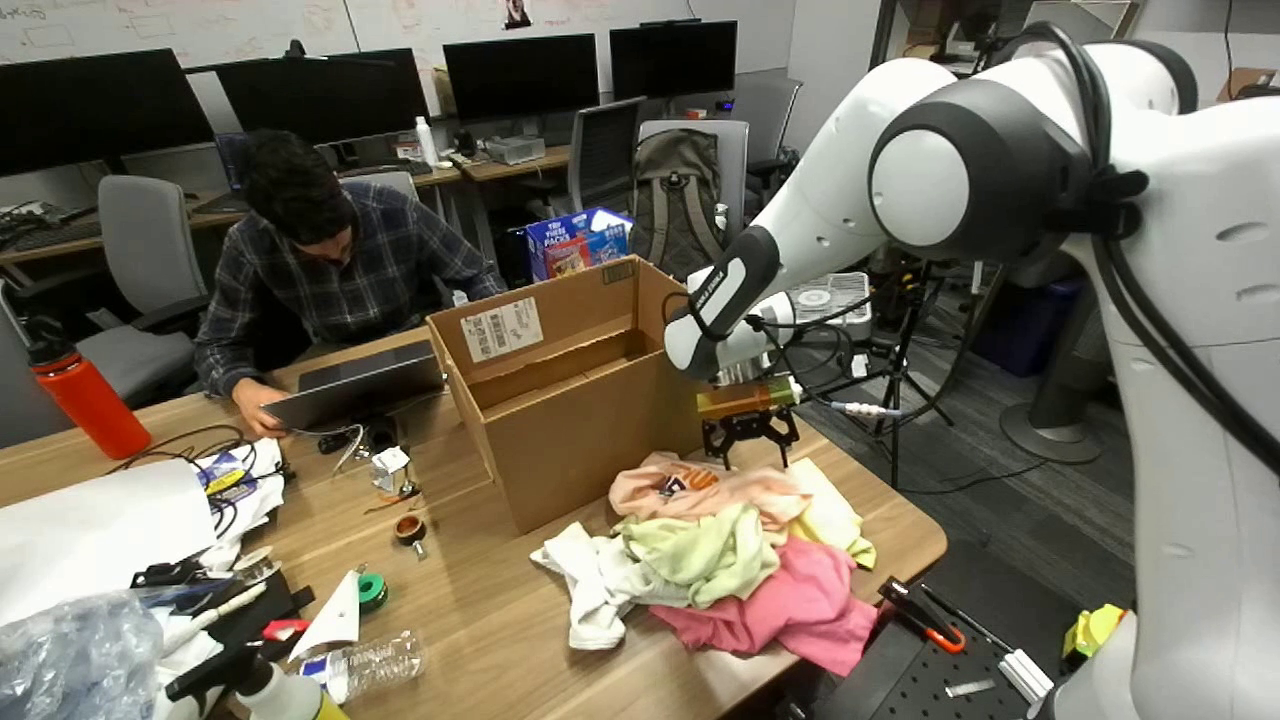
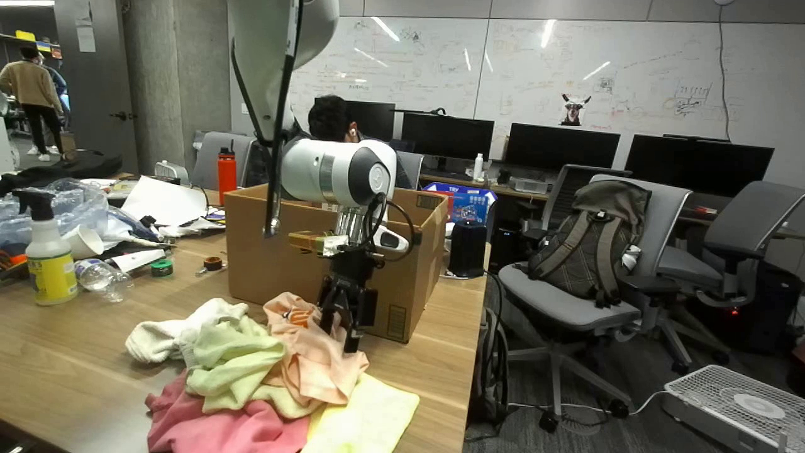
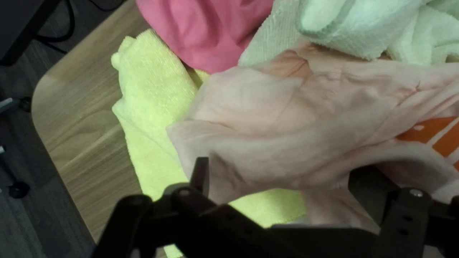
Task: Place the peach shirt and two yellow towels inside the brown box
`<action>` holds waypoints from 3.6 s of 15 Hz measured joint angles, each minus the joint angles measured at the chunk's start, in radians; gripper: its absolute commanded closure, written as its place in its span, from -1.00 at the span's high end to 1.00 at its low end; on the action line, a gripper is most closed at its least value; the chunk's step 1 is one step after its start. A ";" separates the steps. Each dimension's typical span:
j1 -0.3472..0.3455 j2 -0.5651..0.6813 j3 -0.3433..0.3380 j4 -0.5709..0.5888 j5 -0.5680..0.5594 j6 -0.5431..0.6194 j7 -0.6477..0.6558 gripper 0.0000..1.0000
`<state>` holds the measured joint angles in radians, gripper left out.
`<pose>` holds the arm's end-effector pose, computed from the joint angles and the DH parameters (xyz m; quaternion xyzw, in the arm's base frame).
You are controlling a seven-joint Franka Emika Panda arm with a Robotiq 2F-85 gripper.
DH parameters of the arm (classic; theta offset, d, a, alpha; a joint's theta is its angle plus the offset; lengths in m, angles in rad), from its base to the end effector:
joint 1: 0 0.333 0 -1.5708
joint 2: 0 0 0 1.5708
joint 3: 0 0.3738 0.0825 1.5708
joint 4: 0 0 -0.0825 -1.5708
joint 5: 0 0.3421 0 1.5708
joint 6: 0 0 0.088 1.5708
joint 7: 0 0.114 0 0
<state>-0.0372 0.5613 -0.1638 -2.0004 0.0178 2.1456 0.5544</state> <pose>0.5502 -0.1064 0.2284 0.9084 -0.3636 -0.1927 0.0737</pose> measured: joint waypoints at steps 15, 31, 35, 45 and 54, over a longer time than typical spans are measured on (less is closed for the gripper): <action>-0.026 -0.006 0.033 0.019 0.201 -0.124 -0.016 1.00; -0.078 0.057 0.017 0.067 0.202 -0.075 -0.089 1.00; -0.078 0.070 0.017 0.057 0.202 -0.075 -0.079 1.00; -0.079 0.100 0.008 0.066 0.202 -0.076 -0.072 -0.15; -0.080 0.096 0.004 0.096 0.203 -0.070 -0.072 -0.96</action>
<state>-0.1173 0.6572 -0.1601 -1.9049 0.2209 2.0751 0.4826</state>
